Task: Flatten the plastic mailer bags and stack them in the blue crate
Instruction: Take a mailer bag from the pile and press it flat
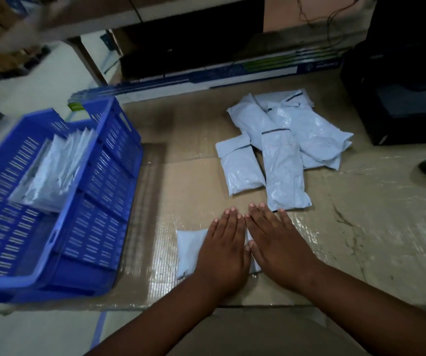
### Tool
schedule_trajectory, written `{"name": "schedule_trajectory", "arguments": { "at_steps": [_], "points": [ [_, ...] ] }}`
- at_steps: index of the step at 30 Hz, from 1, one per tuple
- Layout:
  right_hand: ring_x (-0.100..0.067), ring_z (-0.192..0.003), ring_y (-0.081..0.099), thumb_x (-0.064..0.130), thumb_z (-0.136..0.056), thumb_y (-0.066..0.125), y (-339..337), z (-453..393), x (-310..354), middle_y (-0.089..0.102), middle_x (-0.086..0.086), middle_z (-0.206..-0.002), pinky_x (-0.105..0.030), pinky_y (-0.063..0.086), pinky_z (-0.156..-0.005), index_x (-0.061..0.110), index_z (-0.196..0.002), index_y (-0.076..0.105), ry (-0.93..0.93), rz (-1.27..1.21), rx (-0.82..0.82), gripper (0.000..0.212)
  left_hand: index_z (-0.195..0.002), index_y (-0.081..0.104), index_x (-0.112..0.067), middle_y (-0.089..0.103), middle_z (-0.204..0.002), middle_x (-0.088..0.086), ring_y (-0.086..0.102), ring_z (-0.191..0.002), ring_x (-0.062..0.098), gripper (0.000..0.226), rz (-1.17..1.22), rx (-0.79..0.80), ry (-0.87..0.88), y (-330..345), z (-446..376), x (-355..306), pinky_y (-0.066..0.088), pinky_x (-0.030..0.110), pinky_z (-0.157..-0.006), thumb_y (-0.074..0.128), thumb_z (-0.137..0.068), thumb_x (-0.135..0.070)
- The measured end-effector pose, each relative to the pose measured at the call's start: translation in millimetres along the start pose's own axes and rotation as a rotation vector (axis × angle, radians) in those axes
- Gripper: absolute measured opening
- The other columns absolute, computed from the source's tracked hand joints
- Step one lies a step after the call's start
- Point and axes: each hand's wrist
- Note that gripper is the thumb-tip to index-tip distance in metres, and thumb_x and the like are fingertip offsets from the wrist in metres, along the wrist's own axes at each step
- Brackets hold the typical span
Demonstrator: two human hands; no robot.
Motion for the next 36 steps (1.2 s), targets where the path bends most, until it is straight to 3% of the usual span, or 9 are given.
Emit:
{"name": "schedule_trajectory", "arguments": {
  "at_steps": [3, 7, 12, 16, 21, 29, 36],
  "points": [
    [-0.028, -0.161, 0.019, 0.044, -0.107, 0.03, -14.9, -3.5, 9.0, 0.027, -0.009, -0.172, -0.059, 0.018, -0.127, 0.015, -0.162, 0.036, -0.003, 0.01, -0.089, 0.062, -0.159, 0.038, -0.001, 0.031, -0.168, 0.02, 0.026, -0.158, 0.034, 0.06, -0.014, -0.043, 0.043, -11.4, 7.8, 6.8, 0.029, 0.053, -0.124, 0.038, -0.107, -0.03],
    [-0.022, -0.162, 0.013, 0.033, -0.106, 0.032, -17.1, -16.1, 37.0, 0.017, -0.008, -0.175, -0.048, 0.016, -0.13, 0.015, -0.164, 0.031, -0.059, -0.076, -0.092, 0.06, -0.161, 0.036, -0.003, 0.033, -0.167, 0.02, 0.026, -0.158, 0.034, 0.064, -0.023, -0.061, 0.012, -19.1, 13.2, 14.1, 0.024, 0.052, -0.127, 0.042, -0.103, -0.031],
    [-0.03, -0.151, 0.041, 0.033, -0.102, 0.039, 6.4, -15.7, 39.8, 0.041, -0.013, -0.164, -0.053, 0.025, -0.122, 0.01, -0.154, 0.05, -0.032, 0.061, -0.077, 0.058, -0.157, 0.042, -0.001, 0.038, -0.164, 0.022, 0.036, -0.153, 0.037, 0.064, 0.008, -0.045, 0.0, -6.8, 19.1, 25.7, 0.026, 0.052, -0.126, 0.041, -0.101, -0.032],
    [-0.028, -0.155, 0.035, 0.038, -0.105, 0.036, 7.1, -14.1, 40.8, 0.034, -0.01, -0.169, -0.058, 0.032, -0.121, 0.013, -0.16, 0.041, -0.013, 0.1, -0.056, 0.061, -0.16, 0.037, -0.002, 0.035, -0.166, 0.019, 0.03, -0.156, 0.034, 0.065, 0.059, -0.095, 0.017, -7.0, 23.9, 26.5, 0.025, 0.052, -0.126, 0.043, -0.101, -0.03],
    [-0.029, -0.156, 0.032, 0.04, -0.106, 0.032, 12.9, -16.4, 40.7, 0.03, -0.009, -0.171, -0.059, 0.031, -0.121, 0.016, -0.163, 0.035, 0.003, 0.122, -0.056, 0.062, -0.16, 0.036, -0.002, 0.034, -0.167, 0.018, 0.027, -0.158, 0.031, 0.067, 0.161, -0.134, 0.009, -2.3, 23.5, 33.1, 0.021, 0.05, -0.128, 0.042, -0.1, -0.031],
    [-0.025, -0.162, 0.013, 0.058, -0.108, 0.014, 6.2, -18.6, 44.0, 0.01, 0.0, -0.177, -0.056, 0.018, -0.126, 0.038, -0.167, 0.016, 0.066, 0.115, 0.051, 0.062, -0.162, 0.033, -0.003, 0.028, -0.17, 0.018, 0.02, -0.16, 0.031, 0.072, 0.188, -0.088, -0.012, -3.7, 25.3, 38.7, 0.016, 0.052, -0.129, 0.038, -0.098, -0.036],
    [-0.022, -0.163, 0.009, 0.066, -0.107, 0.013, -0.2, -14.3, 49.2, 0.007, 0.003, -0.177, -0.054, 0.009, -0.129, 0.04, -0.167, 0.011, 0.092, 0.095, 0.046, 0.066, -0.164, 0.028, -0.006, 0.02, -0.172, 0.018, 0.016, -0.161, 0.031, 0.078, 0.089, -0.049, -0.054, -8.4, 47.1, 54.4, 0.01, 0.051, -0.13, 0.033, -0.103, -0.055]
  ]
}}
Point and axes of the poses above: each hand's wrist, its own z-axis away from the middle knuckle, its own y-axis out of the palm, x = y × z
